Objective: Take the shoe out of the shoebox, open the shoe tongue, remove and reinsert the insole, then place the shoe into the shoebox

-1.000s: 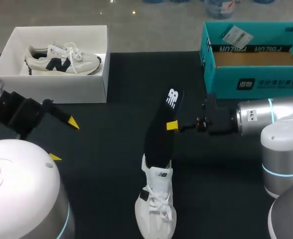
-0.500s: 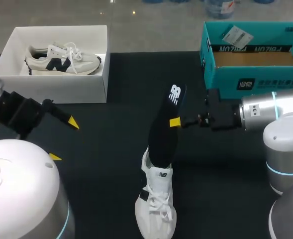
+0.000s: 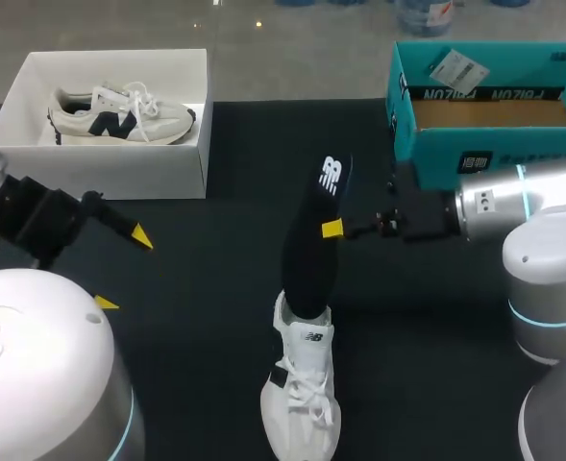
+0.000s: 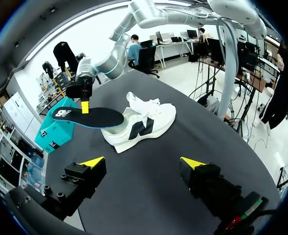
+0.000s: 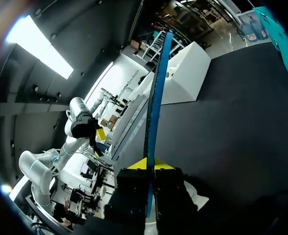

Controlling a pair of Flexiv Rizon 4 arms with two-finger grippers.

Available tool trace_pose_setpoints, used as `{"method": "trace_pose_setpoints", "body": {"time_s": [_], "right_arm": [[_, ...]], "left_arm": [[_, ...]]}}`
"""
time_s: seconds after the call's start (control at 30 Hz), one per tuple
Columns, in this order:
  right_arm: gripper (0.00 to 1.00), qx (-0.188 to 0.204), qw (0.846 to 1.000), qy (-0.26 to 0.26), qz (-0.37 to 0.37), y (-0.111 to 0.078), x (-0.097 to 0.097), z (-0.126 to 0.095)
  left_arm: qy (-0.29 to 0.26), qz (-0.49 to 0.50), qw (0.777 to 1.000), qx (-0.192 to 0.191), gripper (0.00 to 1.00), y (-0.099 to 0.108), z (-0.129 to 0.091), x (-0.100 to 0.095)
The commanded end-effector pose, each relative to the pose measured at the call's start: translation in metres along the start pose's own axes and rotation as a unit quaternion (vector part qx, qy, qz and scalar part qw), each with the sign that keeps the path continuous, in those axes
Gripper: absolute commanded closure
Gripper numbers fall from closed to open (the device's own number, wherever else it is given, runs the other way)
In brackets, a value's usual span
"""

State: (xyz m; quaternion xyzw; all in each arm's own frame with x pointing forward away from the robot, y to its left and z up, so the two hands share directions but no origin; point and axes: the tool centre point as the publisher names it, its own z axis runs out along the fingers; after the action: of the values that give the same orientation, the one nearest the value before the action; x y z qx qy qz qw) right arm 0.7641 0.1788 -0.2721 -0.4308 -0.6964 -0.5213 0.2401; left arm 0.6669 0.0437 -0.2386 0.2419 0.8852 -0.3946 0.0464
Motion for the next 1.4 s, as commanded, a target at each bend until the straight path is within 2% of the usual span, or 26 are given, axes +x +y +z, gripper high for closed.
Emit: {"method": "trace_pose_setpoints", "body": {"time_s": [0.03, 0.27, 0.43, 0.53, 0.73, 1.0, 1.4], "right_arm": [[1.0, 0.011, 1.0, 0.0, 0.001, 0.003, -0.001, 0.016], [1.0, 0.014, 1.0, 0.006, 0.009, -0.012, 0.005, 0.031], [1.0, 0.012, 1.0, 0.007, 0.021, -0.023, 0.005, 0.033], [1.0, 0.007, 1.0, 0.004, 0.022, -0.023, 0.007, 0.031], [1.0, 0.003, 1.0, -0.007, 0.008, -0.01, 0.013, 0.02], [1.0, 0.017, 1.0, -0.02, -0.008, -0.001, 0.015, 0.017], [1.0, 0.046, 0.998, -0.048, -0.005, -0.024, 0.016, 0.023]], "left_arm": [[0.002, 0.0, 1.0, -0.001, 0.0, 0.001, -0.001, 0.0], [0.002, 0.0, 1.0, -0.001, 0.0, 0.001, -0.001, 0.0], [0.002, 0.0, 1.0, -0.001, 0.0, 0.001, -0.001, 0.0], [0.002, 0.0, 1.0, -0.001, 0.0, 0.001, -0.001, 0.0], [0.002, 0.0, 1.0, -0.001, 0.0, 0.001, -0.001, 0.0], [0.002, 0.0, 1.0, -0.001, 0.0, 0.001, -0.001, 0.0], [0.002, 0.0, 1.0, -0.001, 0.0, 0.001, -0.001, 0.0]]}}
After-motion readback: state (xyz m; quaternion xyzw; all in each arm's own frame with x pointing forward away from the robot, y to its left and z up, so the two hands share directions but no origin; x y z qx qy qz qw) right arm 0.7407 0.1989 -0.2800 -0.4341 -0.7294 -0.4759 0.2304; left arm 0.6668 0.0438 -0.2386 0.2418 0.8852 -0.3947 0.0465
